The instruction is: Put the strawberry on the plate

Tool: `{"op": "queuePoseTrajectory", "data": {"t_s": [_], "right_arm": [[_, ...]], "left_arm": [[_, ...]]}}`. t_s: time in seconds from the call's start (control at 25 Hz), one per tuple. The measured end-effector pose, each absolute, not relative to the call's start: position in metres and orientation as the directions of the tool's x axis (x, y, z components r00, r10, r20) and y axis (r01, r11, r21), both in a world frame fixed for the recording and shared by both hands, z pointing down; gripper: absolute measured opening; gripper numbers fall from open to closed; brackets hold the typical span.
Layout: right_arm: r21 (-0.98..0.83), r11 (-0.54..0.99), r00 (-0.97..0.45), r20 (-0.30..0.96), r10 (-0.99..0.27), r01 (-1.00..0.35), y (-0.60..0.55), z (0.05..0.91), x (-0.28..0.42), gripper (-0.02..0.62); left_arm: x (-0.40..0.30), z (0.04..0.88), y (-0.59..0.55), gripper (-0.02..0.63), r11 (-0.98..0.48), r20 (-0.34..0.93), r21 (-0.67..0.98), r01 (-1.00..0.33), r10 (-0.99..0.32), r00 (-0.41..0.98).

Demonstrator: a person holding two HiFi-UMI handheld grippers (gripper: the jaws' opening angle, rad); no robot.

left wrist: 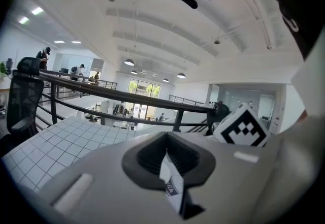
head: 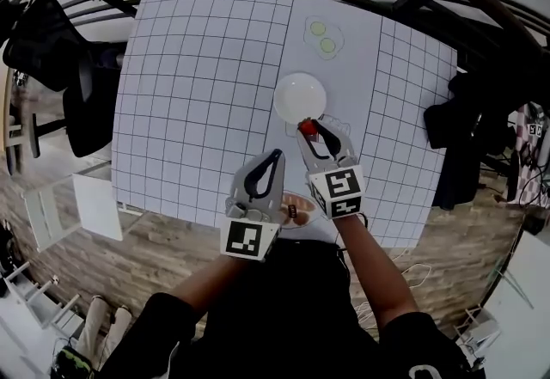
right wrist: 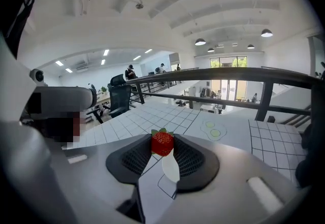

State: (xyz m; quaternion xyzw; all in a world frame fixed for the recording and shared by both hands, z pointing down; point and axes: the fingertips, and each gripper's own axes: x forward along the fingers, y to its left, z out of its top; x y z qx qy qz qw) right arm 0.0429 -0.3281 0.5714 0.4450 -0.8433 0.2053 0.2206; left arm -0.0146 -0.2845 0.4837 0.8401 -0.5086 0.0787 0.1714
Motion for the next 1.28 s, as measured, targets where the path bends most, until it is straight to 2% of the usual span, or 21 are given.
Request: {"op": "queuePoseTrajectory", "data": {"t_s": [1.28], "right_arm": [[-0.124,0.54,-0.433,0.754,-0.495,-0.833,-0.392,0.741,0.046,0.13]], "left_arm": [[-0.024,0.528,-0.298,0.009,-0.36,0.399,0.22,-0.907,-0.815,0.421]]}}
